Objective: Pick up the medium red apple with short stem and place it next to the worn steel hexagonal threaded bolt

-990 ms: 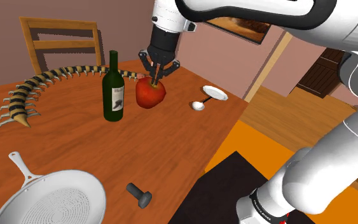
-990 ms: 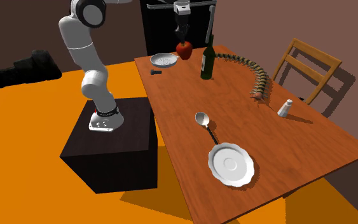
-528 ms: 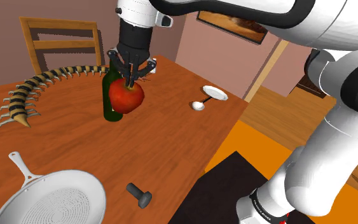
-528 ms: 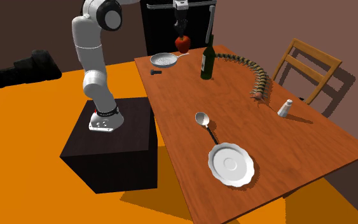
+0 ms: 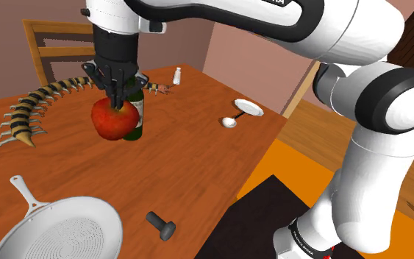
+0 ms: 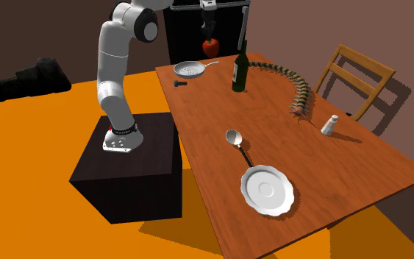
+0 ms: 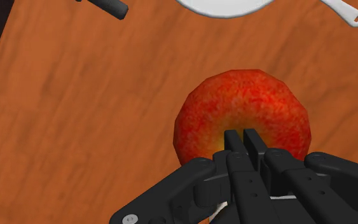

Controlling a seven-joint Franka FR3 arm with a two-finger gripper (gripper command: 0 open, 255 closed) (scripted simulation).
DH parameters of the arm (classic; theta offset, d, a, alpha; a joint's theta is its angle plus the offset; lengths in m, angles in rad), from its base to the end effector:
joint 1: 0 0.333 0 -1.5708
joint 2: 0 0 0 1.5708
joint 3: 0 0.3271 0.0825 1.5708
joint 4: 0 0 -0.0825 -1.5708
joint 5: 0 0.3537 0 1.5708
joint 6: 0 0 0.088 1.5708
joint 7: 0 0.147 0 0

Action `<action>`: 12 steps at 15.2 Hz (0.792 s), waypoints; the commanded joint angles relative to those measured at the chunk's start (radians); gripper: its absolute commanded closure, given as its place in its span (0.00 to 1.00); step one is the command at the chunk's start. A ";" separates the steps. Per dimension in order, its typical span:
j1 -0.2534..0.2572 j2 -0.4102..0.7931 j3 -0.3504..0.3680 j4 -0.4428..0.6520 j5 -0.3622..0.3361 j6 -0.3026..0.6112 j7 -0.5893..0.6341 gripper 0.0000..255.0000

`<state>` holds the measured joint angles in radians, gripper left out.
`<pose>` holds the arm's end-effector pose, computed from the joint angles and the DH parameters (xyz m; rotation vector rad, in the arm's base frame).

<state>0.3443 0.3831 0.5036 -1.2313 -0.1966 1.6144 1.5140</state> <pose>0.4839 0.4163 0.5476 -2.9202 1.0609 -0.0485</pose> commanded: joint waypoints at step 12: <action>-0.028 -0.024 -0.003 -0.207 0.008 0.184 0.009 1.00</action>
<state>0.3182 0.3623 0.5004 -1.4215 -0.1895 1.7839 1.5212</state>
